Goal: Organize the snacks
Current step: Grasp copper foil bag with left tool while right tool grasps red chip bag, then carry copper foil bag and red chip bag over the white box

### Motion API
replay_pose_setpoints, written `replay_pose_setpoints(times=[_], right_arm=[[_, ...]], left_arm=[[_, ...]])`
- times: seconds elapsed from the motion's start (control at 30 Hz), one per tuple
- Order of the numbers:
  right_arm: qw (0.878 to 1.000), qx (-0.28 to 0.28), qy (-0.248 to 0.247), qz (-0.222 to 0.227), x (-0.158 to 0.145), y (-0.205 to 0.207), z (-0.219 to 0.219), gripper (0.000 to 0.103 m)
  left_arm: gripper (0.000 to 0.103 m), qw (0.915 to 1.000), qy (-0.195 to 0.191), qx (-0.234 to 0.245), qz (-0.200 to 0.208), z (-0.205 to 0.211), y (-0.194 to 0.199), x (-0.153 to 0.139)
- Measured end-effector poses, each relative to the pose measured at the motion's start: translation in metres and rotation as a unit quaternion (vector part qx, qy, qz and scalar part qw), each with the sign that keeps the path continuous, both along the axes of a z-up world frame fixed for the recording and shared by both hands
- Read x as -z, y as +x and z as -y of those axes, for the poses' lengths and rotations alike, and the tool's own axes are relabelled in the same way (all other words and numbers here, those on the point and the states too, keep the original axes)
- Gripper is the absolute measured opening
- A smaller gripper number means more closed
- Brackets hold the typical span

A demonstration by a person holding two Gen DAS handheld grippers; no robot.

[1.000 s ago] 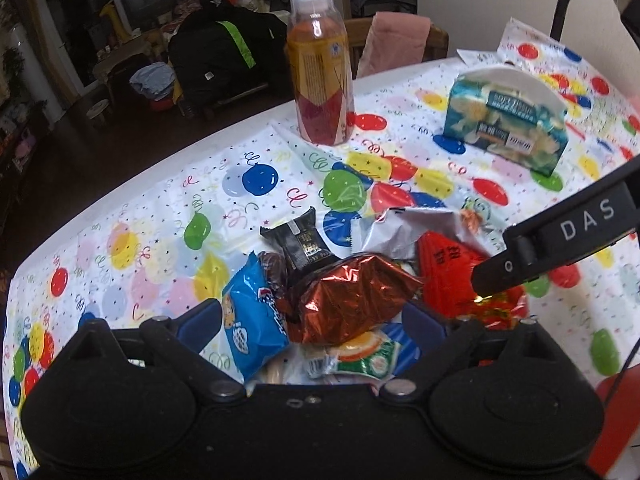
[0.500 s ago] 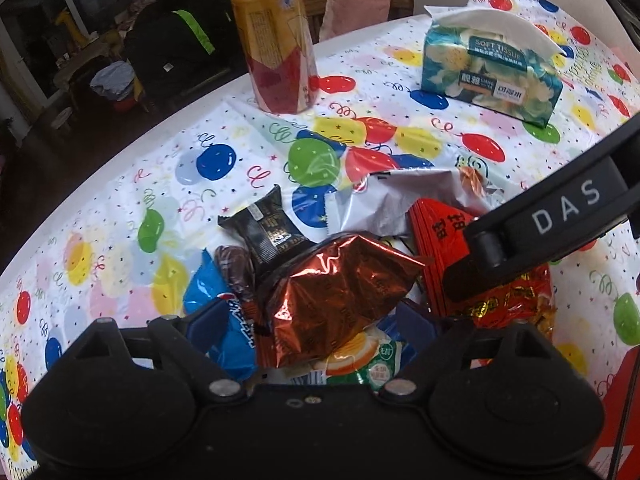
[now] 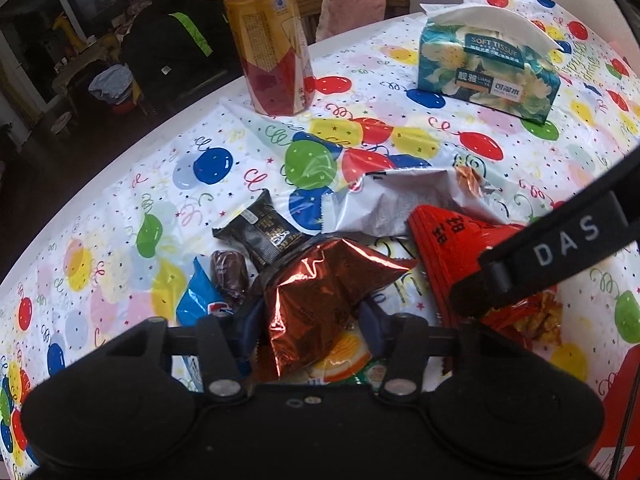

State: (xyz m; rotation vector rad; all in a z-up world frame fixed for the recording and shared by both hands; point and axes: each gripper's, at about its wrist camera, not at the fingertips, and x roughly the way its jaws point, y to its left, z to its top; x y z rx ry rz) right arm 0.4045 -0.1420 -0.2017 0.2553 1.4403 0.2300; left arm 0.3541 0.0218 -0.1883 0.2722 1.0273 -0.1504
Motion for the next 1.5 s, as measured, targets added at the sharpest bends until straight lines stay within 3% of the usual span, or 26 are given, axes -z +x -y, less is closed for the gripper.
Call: replay_pose_setpoints(times=[0.23, 0.6, 1.0, 1.5], right_arm=[[1.0, -0.007, 0.016, 0.012, -0.018, -0.009, 0.005, 0.069], [0.998, -0.035, 0.03, 0.046, -0.073, -0.039, 0.013, 0.069], [0.993, -0.078, 0.036, 0.079, -0.131, -0.104, 0.025, 0.069], [0.99, -0.106, 0.023, 0.094, -0.153, -0.192, 0.047, 0.069]], left_arm=[[0.043, 0.9996, -0.016, -0.022, 0.008, -0.01, -0.004, -0.016], [0.043, 0.9971, -0.06, -0.038, 0.027, -0.026, -0.034, -0.066], [0.043, 0.9945, -0.097, -0.029, 0.025, -0.03, -0.1, -0.121], [0.043, 0.9921, -0.122, 0.028, 0.008, -0.003, -0.197, -0.15]])
